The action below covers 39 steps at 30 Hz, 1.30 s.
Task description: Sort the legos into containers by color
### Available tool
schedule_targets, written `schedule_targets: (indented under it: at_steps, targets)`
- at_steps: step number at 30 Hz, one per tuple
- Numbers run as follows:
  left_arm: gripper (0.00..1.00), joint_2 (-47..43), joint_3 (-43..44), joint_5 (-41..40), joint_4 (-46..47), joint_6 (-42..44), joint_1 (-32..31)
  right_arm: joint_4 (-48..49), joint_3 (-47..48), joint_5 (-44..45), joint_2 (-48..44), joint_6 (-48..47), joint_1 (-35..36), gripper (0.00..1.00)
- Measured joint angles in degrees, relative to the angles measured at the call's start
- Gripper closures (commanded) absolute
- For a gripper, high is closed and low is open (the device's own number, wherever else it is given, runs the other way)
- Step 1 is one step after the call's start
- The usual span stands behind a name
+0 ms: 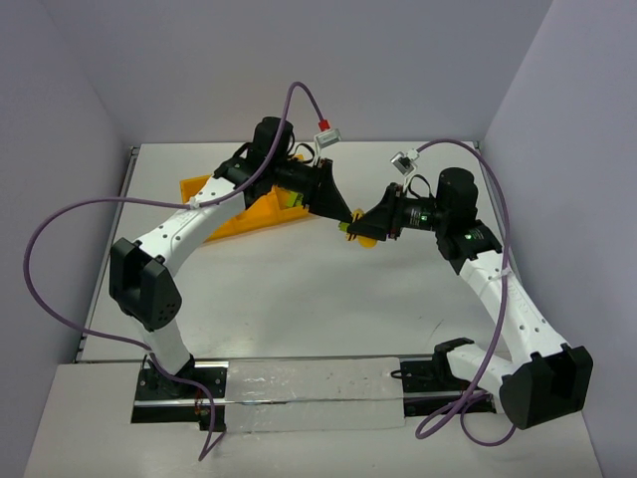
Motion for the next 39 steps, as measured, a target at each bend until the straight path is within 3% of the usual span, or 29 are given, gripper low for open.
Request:
schedule_targets:
  at_steps: [12, 17, 24, 31, 37, 39]
  targets:
    - [1.0, -3.5, -6.7, -0.4, 0.5, -0.3, 8.8, -0.5, 0.0, 4.4, 0.6, 0.3, -0.6, 0.84]
    - [1.0, -4.4, -7.6, -5.5, 0.2, -1.9, 11.7, -3.7, 0.3, 8.2, 1.1, -0.6, -0.6, 0.88]
    - [1.0, -4.2, -6.9, -26.7, -3.5, -5.3, 16.4, -10.2, 1.0, 16.9, 1.9, -3.2, -0.6, 0.89]
    - [1.0, 8.5, 5.9, -50.1, -7.8, -8.6, 15.2, -10.6, 1.0, 20.4, 1.9, -3.3, -0.6, 0.89]
    - [1.0, 20.3, 15.4, -60.7, -11.2, -9.4, 14.3, -12.7, 1.0, 22.1, 1.9, -4.1, -0.6, 0.89]
    - [0.92, 23.2, 17.2, -62.3, -12.1, -9.4, 14.2, -13.0, 1.0, 22.3, 1.9, -4.4, -0.6, 0.89]
